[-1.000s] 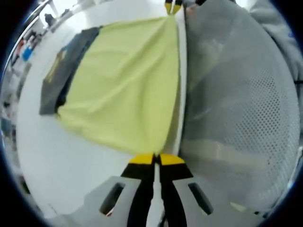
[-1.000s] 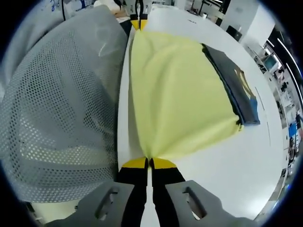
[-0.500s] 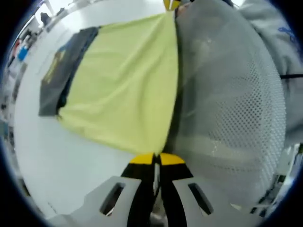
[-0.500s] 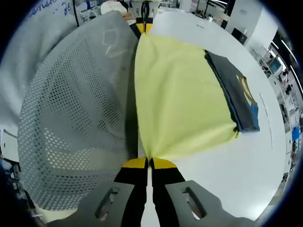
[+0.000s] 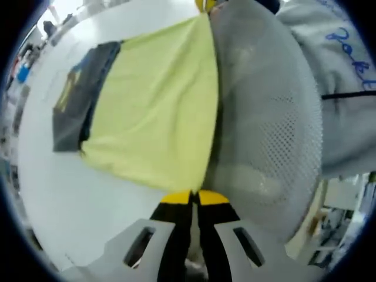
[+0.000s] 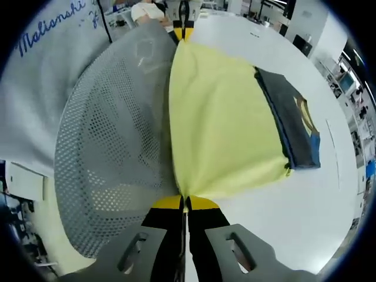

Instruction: Fold the garment on the visible template until the final outline fits inside the template.

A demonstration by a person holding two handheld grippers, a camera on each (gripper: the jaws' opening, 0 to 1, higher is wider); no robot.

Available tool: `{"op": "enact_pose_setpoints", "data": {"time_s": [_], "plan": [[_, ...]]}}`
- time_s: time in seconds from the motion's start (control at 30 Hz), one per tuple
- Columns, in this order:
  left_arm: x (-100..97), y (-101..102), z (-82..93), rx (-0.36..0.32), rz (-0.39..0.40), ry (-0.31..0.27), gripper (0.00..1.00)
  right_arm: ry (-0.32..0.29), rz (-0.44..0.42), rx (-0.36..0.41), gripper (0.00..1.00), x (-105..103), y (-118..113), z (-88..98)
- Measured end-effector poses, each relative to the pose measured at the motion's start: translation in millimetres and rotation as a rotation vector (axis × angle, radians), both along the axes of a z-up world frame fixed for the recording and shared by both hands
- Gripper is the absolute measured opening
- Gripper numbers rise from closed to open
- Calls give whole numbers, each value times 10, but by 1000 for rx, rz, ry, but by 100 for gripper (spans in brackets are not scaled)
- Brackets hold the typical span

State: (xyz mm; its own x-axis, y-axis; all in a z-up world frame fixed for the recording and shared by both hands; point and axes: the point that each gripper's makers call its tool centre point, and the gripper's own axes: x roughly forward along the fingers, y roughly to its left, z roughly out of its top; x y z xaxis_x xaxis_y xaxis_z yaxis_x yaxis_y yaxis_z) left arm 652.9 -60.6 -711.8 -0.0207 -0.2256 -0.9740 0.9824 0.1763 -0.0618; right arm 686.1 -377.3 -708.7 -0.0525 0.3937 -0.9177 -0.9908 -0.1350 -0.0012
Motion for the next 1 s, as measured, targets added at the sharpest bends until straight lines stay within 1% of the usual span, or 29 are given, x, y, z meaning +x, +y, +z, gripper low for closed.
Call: {"op": "enact_pose_setpoints", "data": {"time_s": [0.1,0.27,0.4,0.6,0.67,0.8,0.93,1.0], "plan": [[-30,-5,58,-1,-7,2,0,5,3,1,2,-21,-18,48],[-54,18,160,-3,-8,7,0,6,6,4,2,-62,-20,214],[-111,7,234,-12,-9,17,0,14,11,-3,2,-129,-23,311],[-229,-10,309,-20,-26,50,0,48,22,-7,2,-255,-22,383],[-275,-2,324,-17,-22,78,0,64,22,-4,2,-292,-18,396],[-272,18,323,-17,-18,82,0,63,20,-5,2,-307,-14,398],[-324,12,359,-29,-6,120,0,98,13,-4,2,-366,-14,419],[-339,9,376,-35,-8,126,0,100,13,-2,2,-378,-12,439]]}}
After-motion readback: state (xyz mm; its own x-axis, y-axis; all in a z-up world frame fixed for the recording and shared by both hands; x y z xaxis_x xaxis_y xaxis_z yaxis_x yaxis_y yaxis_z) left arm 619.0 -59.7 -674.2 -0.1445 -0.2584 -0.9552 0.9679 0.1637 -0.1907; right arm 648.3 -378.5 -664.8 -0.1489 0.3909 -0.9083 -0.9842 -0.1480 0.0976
